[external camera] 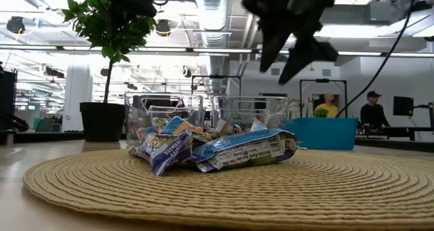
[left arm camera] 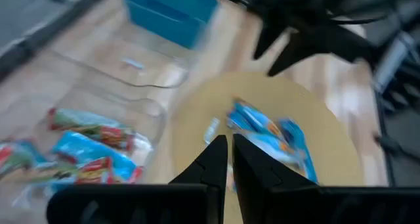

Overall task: Pick and place Granola Bars by type
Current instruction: Put the yellow granola bar into the right transparent bin

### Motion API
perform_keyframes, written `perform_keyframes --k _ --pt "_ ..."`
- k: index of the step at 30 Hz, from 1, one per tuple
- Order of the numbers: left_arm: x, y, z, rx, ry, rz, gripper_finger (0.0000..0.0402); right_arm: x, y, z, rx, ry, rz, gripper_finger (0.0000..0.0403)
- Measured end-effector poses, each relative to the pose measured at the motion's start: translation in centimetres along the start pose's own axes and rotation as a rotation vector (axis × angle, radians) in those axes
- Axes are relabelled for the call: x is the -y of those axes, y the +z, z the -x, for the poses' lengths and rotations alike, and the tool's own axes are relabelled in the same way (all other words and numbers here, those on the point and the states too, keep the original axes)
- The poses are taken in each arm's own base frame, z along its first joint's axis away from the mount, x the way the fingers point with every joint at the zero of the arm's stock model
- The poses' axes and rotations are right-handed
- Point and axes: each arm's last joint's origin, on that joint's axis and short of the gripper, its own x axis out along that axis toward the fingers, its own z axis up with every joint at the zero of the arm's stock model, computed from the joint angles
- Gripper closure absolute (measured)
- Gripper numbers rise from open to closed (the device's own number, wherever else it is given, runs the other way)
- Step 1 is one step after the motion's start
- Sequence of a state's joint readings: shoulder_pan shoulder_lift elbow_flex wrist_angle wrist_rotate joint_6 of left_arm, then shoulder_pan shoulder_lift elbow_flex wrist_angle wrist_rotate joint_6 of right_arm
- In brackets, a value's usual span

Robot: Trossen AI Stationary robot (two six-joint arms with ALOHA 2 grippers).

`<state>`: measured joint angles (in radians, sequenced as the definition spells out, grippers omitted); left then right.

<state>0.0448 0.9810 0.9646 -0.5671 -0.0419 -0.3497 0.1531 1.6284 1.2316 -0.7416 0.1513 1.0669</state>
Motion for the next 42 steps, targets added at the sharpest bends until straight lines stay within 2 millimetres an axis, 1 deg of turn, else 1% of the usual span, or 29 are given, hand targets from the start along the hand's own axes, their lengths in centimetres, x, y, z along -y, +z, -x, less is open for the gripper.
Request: perform_keyframes --k 2,4,8,12,16,21,24,28,37,39,42 --pt "0.2 -0.1 0.0 -0.022 -0.065 -0.075 0.0385 -0.5 -0.6 -1.3 -0.036 -0.002 -0.028 0.0199" --pt "0.4 -0.2 0.0 -0.039 -0.116 -0.133 0.0385 -1.4 -1.1 -2.7 -0.057 0.036 -0.059 0.0198" --pt "0.8 -0.3 0.0 -0.055 -0.188 -0.199 0.0385 -2.2 -2.0 -4.8 -0.087 0.034 -0.137 0.0199" --pt "1.1 -0.5 0.1 -0.067 -0.215 -0.223 0.0386 -2.2 -2.9 -6.0 -0.113 -0.015 -0.178 0.02" --pt "1.3 -0.7 0.1 -0.081 -0.219 -0.229 0.0386 -2.1 -3.3 -7.1 -0.13 -0.045 -0.198 0.02" --pt "1.3 -0.7 0.1 -0.08 -0.219 -0.23 0.0386 -2.4 -3.4 -8.6 -0.156 -0.02 -0.2 0.0206" --pt "1.3 -0.7 0.1 -0.08 -0.219 -0.229 0.0386 -2.5 -3.2 -9.0 -0.155 -0.001 -0.209 0.0216" --pt "1.3 -0.7 0.1 -0.081 -0.219 -0.229 0.0386 -2.3 -2.9 -9.0 -0.152 -0.007 -0.216 0.0249" --pt "1.3 -0.7 0.1 -0.081 -0.218 -0.223 0.0386 -1.9 -2.3 -9.1 -0.149 -0.01 -0.209 0.0379" --pt "1.3 -0.7 0.1 -0.081 -0.218 -0.222 0.0386 -1.9 -2.2 -9.2 -0.149 -0.01 -0.2 0.0393" --pt "1.3 -0.7 0.1 -0.081 -0.218 -0.221 0.0386 -1.9 -1.9 -8.6 -0.143 0.004 -0.183 0.0389"
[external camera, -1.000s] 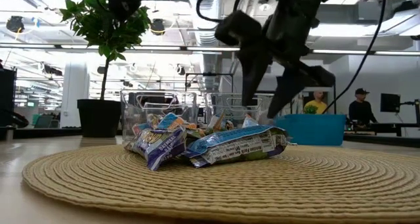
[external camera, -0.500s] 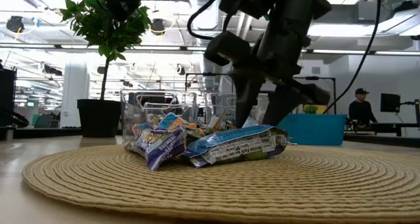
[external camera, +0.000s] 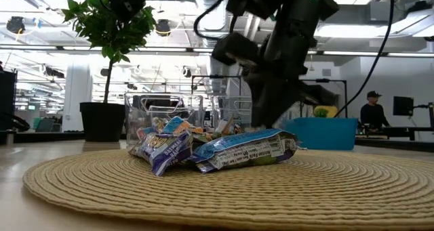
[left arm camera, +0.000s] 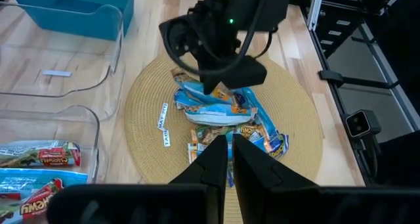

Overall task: Pick and place Granola Bars by type
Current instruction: Put the yellow granola bar into the right transparent bin

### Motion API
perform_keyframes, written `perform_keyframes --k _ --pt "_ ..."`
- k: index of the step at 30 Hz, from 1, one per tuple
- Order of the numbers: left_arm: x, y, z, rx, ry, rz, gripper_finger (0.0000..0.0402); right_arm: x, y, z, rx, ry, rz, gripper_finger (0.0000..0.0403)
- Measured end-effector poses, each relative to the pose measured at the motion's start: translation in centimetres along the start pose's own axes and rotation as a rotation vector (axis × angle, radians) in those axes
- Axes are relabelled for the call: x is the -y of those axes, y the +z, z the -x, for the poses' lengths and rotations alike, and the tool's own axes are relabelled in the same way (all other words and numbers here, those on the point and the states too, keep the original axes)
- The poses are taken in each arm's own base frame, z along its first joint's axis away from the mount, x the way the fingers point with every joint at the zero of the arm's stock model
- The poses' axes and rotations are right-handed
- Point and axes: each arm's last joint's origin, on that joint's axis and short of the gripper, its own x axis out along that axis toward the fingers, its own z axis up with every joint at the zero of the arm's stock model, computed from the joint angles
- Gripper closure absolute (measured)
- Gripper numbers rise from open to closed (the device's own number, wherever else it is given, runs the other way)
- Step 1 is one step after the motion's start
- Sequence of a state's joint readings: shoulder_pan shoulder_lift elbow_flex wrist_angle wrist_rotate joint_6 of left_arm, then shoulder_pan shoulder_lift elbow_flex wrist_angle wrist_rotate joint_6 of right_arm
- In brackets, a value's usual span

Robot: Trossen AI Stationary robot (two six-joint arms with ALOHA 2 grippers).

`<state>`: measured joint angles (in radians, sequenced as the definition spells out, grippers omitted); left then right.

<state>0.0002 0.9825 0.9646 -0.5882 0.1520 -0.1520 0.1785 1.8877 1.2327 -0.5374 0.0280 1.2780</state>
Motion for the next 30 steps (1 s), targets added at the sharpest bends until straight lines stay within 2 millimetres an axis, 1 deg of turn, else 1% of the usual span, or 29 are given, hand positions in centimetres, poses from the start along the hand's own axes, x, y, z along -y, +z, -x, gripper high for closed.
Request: perform_keyframes --k 2,4,7,11,13,15,16,19,22,26,30 --pt "0.0 0.0 0.0 0.001 0.0 0.0 0.0386 -0.2 0.2 0.9 0.006 0.018 0.012 0.0385" --pt "0.0 0.0 0.0 0.002 0.0 0.0 0.0386 -0.6 0.6 2.3 0.024 0.056 0.042 0.0387" --pt "0.0 0.0 0.0 0.003 0.0 0.0 0.0386 -1.5 1.9 5.4 0.107 0.142 0.09 0.0397" --pt "0.0 0.0 0.0 0.006 0.008 0.012 0.0386 -1.9 4.8 9.8 0.289 0.204 0.119 0.0395" --pt "-0.1 0.1 0.0 0.011 0.024 0.022 0.0386 -1.3 6.6 11.7 0.377 0.186 0.113 0.0392" --pt "-0.1 0.2 0.0 0.023 0.048 0.026 0.0386 -0.4 8.4 13.0 0.449 0.138 0.103 0.0393" --pt "-0.2 0.2 0.0 0.029 0.061 0.029 0.0386 0.2 9.2 13.4 0.466 0.103 0.098 0.0394" --pt "-0.3 0.4 0.0 0.052 0.103 0.047 0.0386 2.2 11.4 13.7 0.478 0.009 0.077 0.0397" --pt "-0.3 0.4 0.0 0.059 0.125 0.061 0.0386 3.9 12.8 13.7 0.453 -0.071 0.042 0.0395" --pt "-0.3 0.4 0.0 0.059 0.125 0.077 0.0386 5.2 13.7 13.4 0.425 -0.138 0.061 0.0376" --pt "-0.4 0.4 0.0 0.061 0.132 0.088 0.0386 5.3 14.0 13.5 0.429 -0.149 0.132 0.0334"
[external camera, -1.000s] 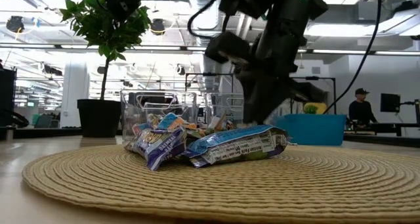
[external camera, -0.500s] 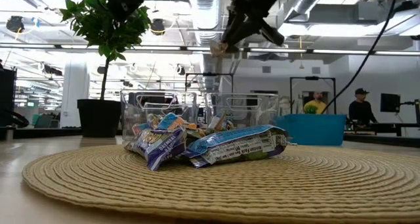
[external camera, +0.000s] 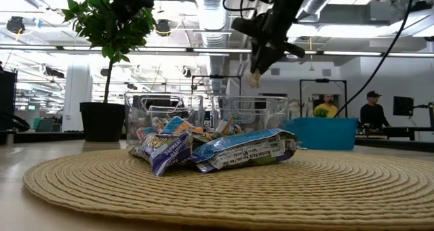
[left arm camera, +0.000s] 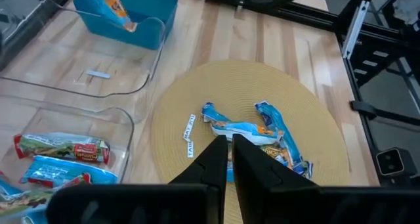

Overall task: Pick and place Granola Bars by type
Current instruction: Put the yellow granola bar into the right transparent bin, then put the right yellow granola bar into the right transparent bin

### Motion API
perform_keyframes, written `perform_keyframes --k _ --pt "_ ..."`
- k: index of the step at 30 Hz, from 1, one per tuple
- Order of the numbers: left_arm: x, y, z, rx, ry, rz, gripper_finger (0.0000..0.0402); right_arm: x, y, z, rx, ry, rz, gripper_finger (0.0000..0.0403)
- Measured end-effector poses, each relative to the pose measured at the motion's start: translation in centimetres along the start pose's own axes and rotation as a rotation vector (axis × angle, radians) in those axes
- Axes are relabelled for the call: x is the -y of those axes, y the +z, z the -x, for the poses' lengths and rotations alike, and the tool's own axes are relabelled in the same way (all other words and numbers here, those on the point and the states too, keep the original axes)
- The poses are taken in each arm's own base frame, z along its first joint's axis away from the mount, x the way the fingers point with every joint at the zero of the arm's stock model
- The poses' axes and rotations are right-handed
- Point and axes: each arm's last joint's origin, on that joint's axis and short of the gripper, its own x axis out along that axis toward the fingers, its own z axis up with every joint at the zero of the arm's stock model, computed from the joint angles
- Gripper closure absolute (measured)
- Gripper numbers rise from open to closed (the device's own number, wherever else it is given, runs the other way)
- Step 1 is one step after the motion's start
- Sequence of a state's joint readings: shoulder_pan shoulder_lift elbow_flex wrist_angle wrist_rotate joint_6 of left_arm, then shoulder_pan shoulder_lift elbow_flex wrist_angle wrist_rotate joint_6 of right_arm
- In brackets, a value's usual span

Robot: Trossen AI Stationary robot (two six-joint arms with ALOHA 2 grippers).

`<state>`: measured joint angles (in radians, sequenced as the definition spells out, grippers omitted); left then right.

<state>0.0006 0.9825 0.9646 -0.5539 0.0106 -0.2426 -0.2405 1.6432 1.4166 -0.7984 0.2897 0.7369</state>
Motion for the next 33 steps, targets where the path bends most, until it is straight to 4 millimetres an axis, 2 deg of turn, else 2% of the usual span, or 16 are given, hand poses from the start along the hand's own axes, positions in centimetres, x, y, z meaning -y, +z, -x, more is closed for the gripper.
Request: perform_keyframes --k 6,10,13,18,22,28,33 --pt "-0.1 0.0 0.0 0.006 0.022 0.012 0.0386 -0.7 -0.5 0.5 -0.05 0.084 0.045 0.0246" --pt "-0.1 0.0 0.0 0.006 0.022 0.016 0.0386 -2.7 -2.5 1.4 -0.104 0.163 0.08 0.0197" --pt "-0.1 0.0 0.0 0.005 0.022 0.016 0.0386 -4.5 -4.6 2.4 -0.137 0.209 0.073 0.0176" --pt "0.0 0.0 0.0 0.004 0.016 0.017 0.0386 -7.2 -8.5 4.1 -0.202 0.255 0.017 0.0174" --pt "0.1 0.0 0.0 -0.008 -0.031 -0.013 0.0386 -8.7 -11.5 4.4 -0.271 0.252 -0.003 0.0188" --pt "0.5 0.0 0.0 -0.024 -0.176 -0.065 0.0386 -11.7 -15.4 3.5 -0.355 0.349 0.095 0.0207" --pt "0.9 -0.1 0.2 -0.049 -0.319 -0.101 0.0386 -12.7 -17.8 1.2 -0.452 0.293 0.048 0.0218"
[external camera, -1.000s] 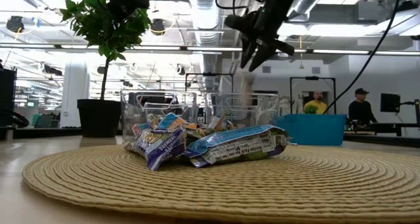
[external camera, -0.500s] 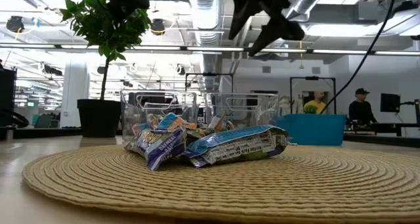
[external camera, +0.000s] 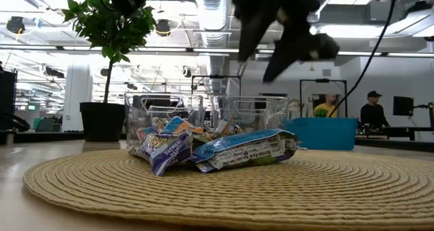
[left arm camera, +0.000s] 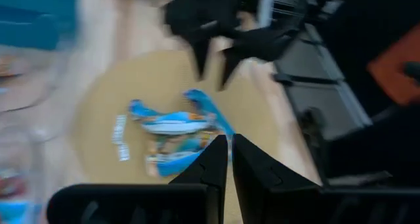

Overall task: Pick and place Granola Bars by type
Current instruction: Put the right yellow granola bar into the right transparent bin

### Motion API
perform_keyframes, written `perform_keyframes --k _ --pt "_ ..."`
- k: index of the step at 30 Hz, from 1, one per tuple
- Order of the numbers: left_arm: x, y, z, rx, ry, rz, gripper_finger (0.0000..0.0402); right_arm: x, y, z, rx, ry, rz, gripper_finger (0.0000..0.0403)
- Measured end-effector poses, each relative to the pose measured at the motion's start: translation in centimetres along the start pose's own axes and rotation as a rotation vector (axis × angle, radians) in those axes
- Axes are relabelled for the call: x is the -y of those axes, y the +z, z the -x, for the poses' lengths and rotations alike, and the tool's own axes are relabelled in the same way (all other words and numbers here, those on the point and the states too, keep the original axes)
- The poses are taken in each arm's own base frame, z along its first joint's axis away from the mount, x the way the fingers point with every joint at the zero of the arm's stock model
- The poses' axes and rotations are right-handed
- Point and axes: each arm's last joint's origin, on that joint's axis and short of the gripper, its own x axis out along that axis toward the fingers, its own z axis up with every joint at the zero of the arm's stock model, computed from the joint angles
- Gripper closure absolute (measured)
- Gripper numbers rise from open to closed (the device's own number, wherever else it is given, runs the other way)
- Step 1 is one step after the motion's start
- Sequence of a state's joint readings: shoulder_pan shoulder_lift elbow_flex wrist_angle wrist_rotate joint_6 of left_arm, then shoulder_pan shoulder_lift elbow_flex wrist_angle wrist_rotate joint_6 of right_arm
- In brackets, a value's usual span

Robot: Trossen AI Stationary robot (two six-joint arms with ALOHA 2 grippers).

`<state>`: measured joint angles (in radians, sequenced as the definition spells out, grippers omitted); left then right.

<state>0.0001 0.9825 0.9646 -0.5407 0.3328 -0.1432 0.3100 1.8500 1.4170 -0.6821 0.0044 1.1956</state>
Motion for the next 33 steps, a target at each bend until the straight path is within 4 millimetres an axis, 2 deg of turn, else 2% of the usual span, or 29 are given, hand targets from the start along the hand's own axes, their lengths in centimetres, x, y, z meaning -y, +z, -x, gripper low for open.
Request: perform_keyframes --k 4,11,23,30,33 --pt "0.4 -0.1 0.0 -0.01 -0.063 -0.023 0.0386 -0.3 0.1 -2.1 0.003 0.015 -0.008 0.0223" --pt "0.7 -0.1 -0.2 -0.017 -0.075 -0.033 0.0386 0.5 1.5 -4.4 0.008 -0.02 -0.051 0.0228" --pt "0.7 -0.2 -0.2 -0.024 -0.073 -0.03 0.0386 2.0 4.1 -4.4 0.024 -0.057 -0.052 0.0228" --pt "0.7 -0.4 -0.2 -0.042 -0.069 -0.023 0.0386 2.0 3.7 -7.4 -0.053 -0.024 -0.052 0.0228" --pt "0.7 -0.4 -0.2 -0.044 -0.068 -0.022 0.0386 1.8 3.5 -7.7 -0.029 -0.046 -0.047 0.0232"
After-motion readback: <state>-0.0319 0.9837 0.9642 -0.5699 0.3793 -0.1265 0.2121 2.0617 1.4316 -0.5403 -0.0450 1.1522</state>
